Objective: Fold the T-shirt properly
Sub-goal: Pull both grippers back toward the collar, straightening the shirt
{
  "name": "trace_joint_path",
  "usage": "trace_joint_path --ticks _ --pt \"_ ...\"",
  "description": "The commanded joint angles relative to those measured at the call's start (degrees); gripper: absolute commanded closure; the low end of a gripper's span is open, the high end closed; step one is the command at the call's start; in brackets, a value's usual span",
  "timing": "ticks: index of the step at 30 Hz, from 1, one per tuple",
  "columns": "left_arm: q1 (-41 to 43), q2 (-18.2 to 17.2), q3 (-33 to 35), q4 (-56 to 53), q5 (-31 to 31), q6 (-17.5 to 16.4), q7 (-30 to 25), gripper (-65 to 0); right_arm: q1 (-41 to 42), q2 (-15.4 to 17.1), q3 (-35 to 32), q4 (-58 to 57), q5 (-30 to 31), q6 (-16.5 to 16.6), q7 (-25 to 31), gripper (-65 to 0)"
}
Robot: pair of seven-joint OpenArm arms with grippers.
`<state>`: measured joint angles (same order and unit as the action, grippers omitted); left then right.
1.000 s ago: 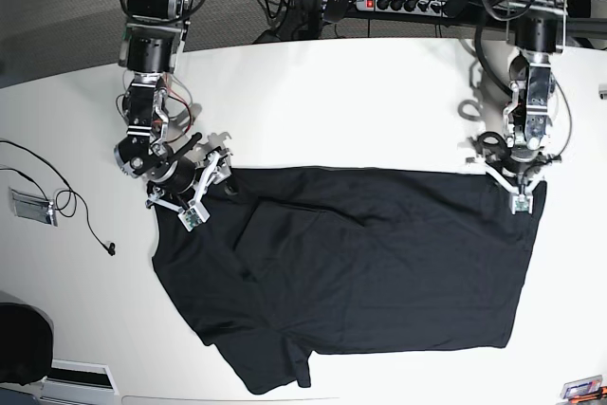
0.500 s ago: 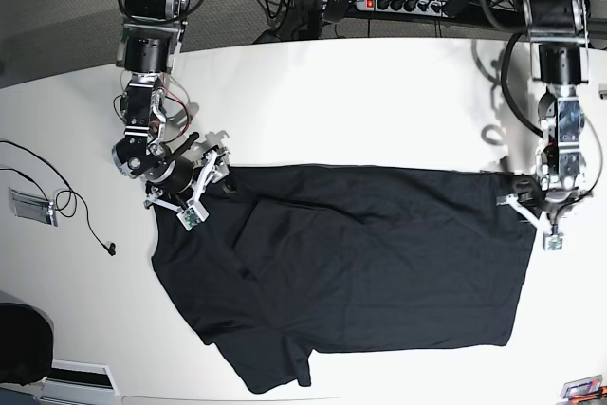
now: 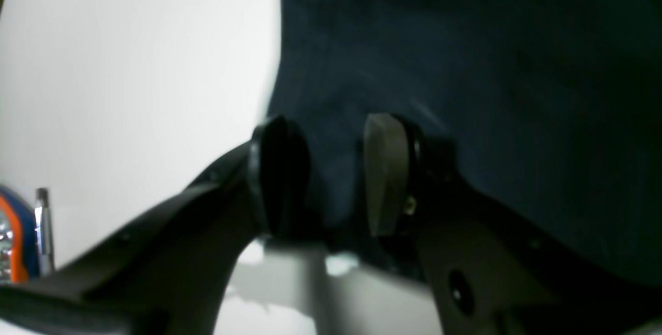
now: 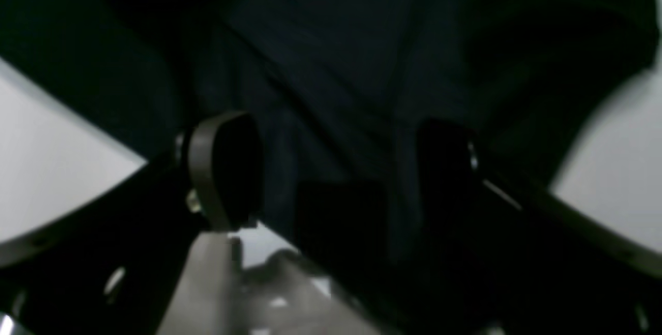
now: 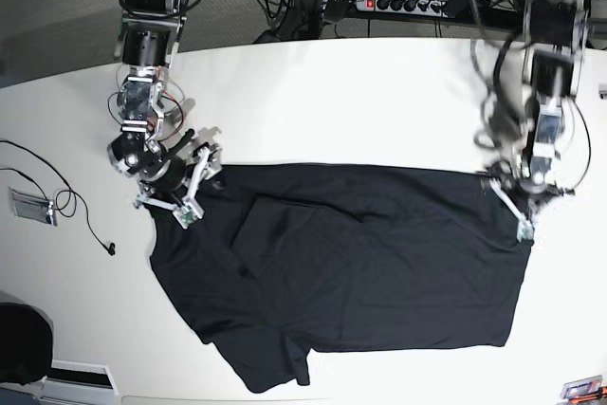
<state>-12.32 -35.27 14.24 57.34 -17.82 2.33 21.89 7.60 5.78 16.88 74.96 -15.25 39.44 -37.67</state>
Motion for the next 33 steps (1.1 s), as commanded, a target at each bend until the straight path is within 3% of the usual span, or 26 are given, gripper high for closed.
trace_joint_path --ticks 1,5,7,10,14,20,27,30,33 --pt "2.60 -0.03 -0.92 1.87 -1.30 -2.37 4.97 -24.8 -0.96 0.33 0.13 0.87 0.26 0.34 0.26 -47.0" --pt "7.09 1.73 -9.27 4.59 -1.30 -2.55 9.28 -24.8 -3.16 0.33 0.13 1.04 0.96 0.34 0.26 -47.0" --pt "8.23 2.87 -11.82 4.59 -1.12 -2.64 9.36 -24.8 -4.74 0.50 0.21 0.60 4.30 0.34 0.26 -47.0" --pt "9.55 2.87 -12.26 4.86 -1.21 -2.64 9.36 -24.8 -5.97 3.32 0.21 0.60 9.49 0.34 0.09 -47.0" --pt "12.98 2.87 -12.44 9.16 -1.21 -2.64 9.63 -24.8 -6.23 6.04 0.21 1.13 14.59 0.34 -4.22 -47.0" --pt "17.81 3.05 -13.05 15.58 -1.30 -2.55 9.80 -24.8 -7.82 7.71 0.21 2.62 15.90 0.34 -4.48 -47.0" --pt "17.37 3.05 -24.92 25.16 -1.38 -2.55 20.79 -24.8 -7.99 7.71 0.21 4.82 15.99 0.34 -6.33 -47.0" --pt "12.18 2.78 -26.06 26.66 -0.77 -2.72 24.04 -24.8 -7.99 7.71 0.13 4.73 15.99 0.34 -8.18 -47.0" --pt "7.26 1.46 -23.95 21.56 -0.77 -2.72 25.10 -24.8 -7.99 7.71 0.13 5.17 15.99 0.34 -8.26 -47.0"
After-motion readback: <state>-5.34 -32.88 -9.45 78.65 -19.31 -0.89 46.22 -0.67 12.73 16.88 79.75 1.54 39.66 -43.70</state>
